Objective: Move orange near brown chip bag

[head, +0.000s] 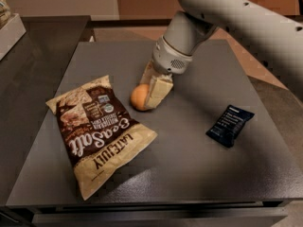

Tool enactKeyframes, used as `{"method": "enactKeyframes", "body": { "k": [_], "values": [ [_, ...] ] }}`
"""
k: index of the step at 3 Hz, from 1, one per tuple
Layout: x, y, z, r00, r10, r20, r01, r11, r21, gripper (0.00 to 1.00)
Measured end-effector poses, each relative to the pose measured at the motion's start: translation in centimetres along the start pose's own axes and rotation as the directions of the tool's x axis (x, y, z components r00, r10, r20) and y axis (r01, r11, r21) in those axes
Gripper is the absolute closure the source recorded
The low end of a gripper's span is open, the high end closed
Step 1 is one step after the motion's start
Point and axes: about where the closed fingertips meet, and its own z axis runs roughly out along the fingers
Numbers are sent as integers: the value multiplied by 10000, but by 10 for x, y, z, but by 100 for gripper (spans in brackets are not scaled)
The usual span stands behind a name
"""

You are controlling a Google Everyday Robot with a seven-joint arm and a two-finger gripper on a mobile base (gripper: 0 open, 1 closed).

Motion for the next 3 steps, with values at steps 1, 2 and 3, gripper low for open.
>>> {"method": "enactKeyframes", "body": {
  "k": [1,2,3],
  "values": [
    [0,0,0,10000,0,0,0,10000,0,13],
    [-1,0,2,10000,-16,8,16,10000,-7,0],
    [-1,0,2,10000,-16,8,16,10000,-7,0]
  ]
}}
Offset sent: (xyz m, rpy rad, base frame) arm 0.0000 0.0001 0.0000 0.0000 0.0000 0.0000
